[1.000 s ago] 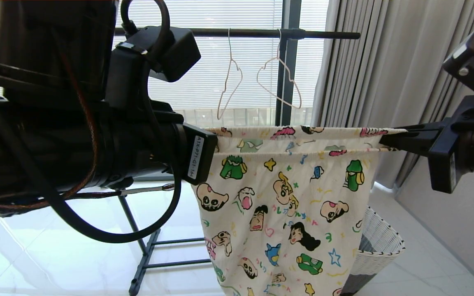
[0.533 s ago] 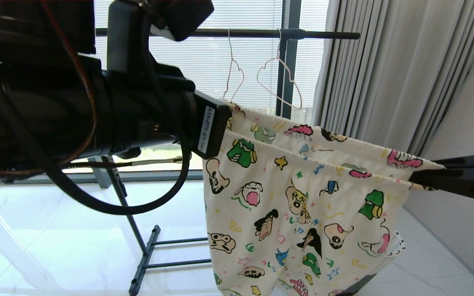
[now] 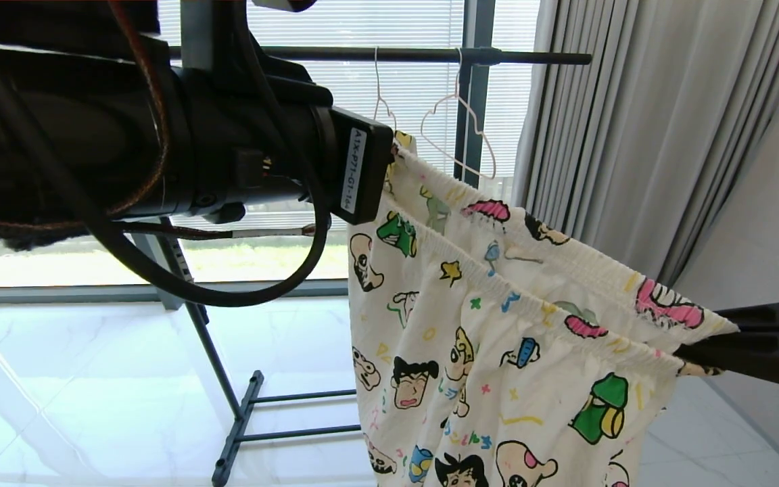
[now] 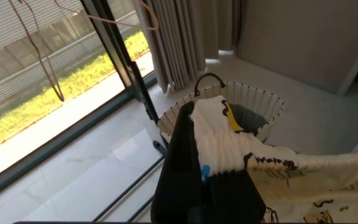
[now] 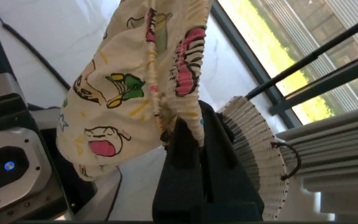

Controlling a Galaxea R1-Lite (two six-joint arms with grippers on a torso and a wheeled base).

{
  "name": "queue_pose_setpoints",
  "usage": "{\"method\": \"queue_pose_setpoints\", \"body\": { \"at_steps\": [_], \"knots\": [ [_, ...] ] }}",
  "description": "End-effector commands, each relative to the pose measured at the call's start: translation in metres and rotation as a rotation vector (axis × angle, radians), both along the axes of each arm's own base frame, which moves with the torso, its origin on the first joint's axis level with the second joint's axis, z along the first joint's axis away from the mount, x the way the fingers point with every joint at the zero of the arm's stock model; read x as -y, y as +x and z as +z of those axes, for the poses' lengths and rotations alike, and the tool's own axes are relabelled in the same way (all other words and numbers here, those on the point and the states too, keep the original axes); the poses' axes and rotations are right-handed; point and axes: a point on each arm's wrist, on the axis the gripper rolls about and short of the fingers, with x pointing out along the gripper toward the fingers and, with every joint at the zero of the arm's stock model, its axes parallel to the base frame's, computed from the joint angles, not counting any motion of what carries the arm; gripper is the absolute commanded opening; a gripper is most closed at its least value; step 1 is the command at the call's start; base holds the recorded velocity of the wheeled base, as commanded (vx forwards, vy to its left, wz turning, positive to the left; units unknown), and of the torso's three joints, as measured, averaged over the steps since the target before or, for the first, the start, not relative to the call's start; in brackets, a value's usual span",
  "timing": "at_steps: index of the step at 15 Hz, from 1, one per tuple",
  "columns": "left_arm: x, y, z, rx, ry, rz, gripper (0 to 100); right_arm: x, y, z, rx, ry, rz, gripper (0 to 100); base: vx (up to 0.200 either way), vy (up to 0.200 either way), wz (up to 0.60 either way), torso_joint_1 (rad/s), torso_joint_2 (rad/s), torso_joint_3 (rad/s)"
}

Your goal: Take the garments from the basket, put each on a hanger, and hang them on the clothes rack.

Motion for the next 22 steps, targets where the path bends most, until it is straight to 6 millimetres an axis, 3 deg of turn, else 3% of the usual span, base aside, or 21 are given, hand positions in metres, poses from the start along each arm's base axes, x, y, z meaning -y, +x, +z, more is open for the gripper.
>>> {"method": "queue_pose_setpoints", "body": {
  "at_steps": [1, 3, 4, 6, 9, 14, 19, 22],
  "knots": [
    [-0.007, -0.007, -0.008, -0.056, -0.007, 0.019, 0, 0.002, 0.011, 0.002, 0.001, 0.013, -0.072, 0, 0.0, 0.0, 0.0, 0.0, 0.0, 0.0],
    [-0.012, -0.026, -0.023, -0.123, 0.049, 0.014, 0, -0.001, 0.024, 0.008, 0.029, 0.059, -0.127, 0, 0.0, 0.0, 0.0, 0.0, 0.0, 0.0],
    [-0.015, -0.052, -0.035, -0.2, 0.075, -0.037, 0, -0.005, 0.039, 0.02, 0.059, 0.102, -0.18, 0, 0.0, 0.0, 0.0, 0.0, 0.0, 0.0],
    [-0.009, -0.084, -0.04, -0.282, 0.076, -0.131, 0, -0.014, 0.056, 0.038, 0.087, 0.144, -0.214, 0, 0.0, 0.0, 0.0, 0.0, 0.0, 0.0],
    [0.0, -0.103, -0.042, -0.29, 0.093, -0.194, 0, -0.026, 0.071, 0.051, 0.103, 0.169, -0.232, 0, 0.0, 0.0, 0.0, 0.0, 0.0, 0.0],
    [-0.002, -0.097, -0.041, -0.271, 0.096, -0.127, 0, -0.024, 0.07, 0.051, 0.104, 0.17, -0.233, 0, 0.0, 0.0, 0.0, 0.0, 0.0, 0.0],
    [-0.018, -0.034, -0.015, -0.192, 0.04, 0.119, 0, -0.004, 0.045, 0.041, 0.064, 0.119, -0.21, 0, 0.0, 0.0, 0.0, 0.0, 0.0, 0.0],
    [-0.017, -0.03, -0.018, -0.198, 0.05, 0.131, 0, 0.004, 0.034, 0.028, 0.047, 0.093, -0.193, 0, 0.0, 0.0, 0.0, 0.0, 0.0, 0.0]
  ]
}}
